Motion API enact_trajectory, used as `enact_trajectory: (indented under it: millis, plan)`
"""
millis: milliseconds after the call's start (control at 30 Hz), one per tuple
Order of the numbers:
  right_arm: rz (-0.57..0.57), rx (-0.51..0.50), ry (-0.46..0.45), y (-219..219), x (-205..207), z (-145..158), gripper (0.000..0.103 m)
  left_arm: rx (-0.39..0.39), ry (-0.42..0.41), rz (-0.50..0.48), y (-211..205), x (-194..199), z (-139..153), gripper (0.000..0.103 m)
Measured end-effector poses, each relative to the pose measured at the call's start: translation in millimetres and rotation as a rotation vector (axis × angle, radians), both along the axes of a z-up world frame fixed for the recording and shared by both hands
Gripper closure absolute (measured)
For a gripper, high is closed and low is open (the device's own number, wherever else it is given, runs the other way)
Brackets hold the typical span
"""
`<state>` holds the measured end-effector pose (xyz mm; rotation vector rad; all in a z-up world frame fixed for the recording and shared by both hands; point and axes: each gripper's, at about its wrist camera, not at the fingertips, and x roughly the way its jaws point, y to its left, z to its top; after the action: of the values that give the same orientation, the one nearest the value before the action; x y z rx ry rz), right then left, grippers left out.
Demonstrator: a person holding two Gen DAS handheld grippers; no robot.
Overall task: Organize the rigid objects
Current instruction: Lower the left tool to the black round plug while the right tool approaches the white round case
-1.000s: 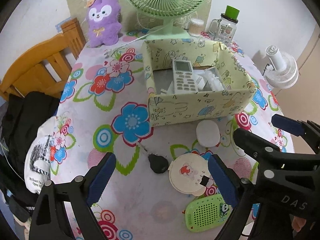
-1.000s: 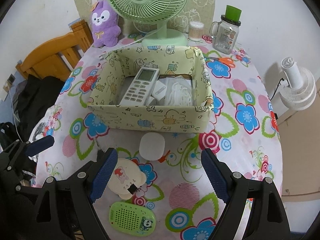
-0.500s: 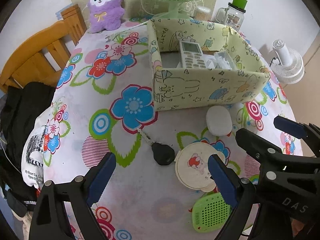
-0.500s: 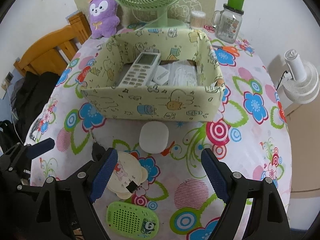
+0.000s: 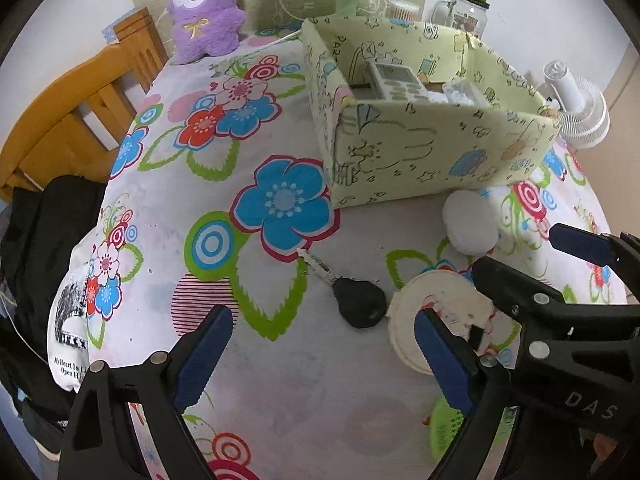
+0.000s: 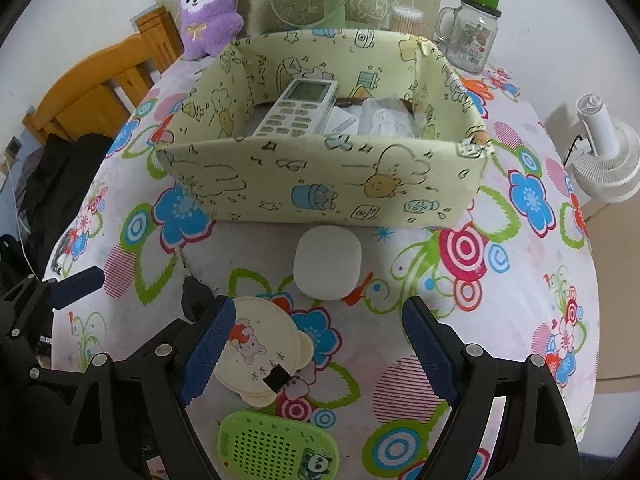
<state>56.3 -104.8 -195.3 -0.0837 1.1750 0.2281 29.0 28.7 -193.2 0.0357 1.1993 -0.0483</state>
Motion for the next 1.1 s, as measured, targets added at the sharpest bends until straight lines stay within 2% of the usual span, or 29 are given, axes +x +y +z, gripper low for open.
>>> enact_trajectory:
  millis: [367, 700, 1100]
  plan:
    - [-0.003, -0.027, 0.040, 16, -1, -23, 0.016, 0.015, 0.032, -0.072, 12, 3, -24, 0.014]
    - [-0.020, -0.047, 0.062, 24, 3, -36, 0.016, -0.008, 0.065, -0.114, 9, 10, -40, 0.014]
    - [-0.054, -0.063, 0.066, 17, 16, -42, 0.015, -0.008, 0.054, -0.068, 3, 21, -42, 0.014]
